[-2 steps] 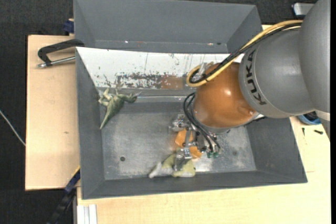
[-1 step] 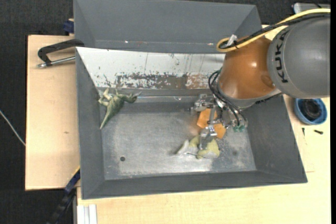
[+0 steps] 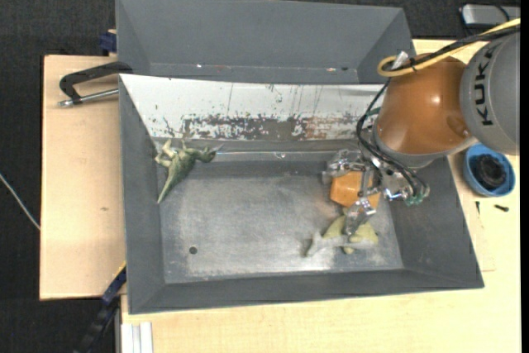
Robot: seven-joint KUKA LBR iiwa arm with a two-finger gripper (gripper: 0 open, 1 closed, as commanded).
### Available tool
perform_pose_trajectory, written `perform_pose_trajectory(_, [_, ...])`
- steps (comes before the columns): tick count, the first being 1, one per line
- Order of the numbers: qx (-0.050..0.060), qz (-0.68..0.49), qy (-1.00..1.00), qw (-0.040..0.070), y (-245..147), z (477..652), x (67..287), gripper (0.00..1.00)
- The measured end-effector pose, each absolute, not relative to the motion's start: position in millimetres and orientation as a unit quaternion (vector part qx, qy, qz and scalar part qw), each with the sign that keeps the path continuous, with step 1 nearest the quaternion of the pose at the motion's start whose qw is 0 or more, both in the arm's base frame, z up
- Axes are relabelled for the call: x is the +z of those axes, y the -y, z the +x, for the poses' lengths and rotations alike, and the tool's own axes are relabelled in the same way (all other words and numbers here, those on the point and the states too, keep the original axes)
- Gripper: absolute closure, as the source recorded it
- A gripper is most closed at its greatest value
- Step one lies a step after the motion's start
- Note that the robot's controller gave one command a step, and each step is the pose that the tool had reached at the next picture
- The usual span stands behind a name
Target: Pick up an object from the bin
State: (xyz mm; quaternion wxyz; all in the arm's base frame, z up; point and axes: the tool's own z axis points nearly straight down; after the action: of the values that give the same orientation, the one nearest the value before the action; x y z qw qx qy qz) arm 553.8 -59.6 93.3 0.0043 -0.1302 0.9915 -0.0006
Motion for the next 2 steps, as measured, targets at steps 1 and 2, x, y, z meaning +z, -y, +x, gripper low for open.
perform_pose_trajectory(1, [0.000, -0.163, -0.987, -0.001, 101, 489.4, 102, 0.00])
perform_pose_trajectory(2, [0.003, -0.330, -0.944, 0.001, 106, 492.8, 72, 0.00])
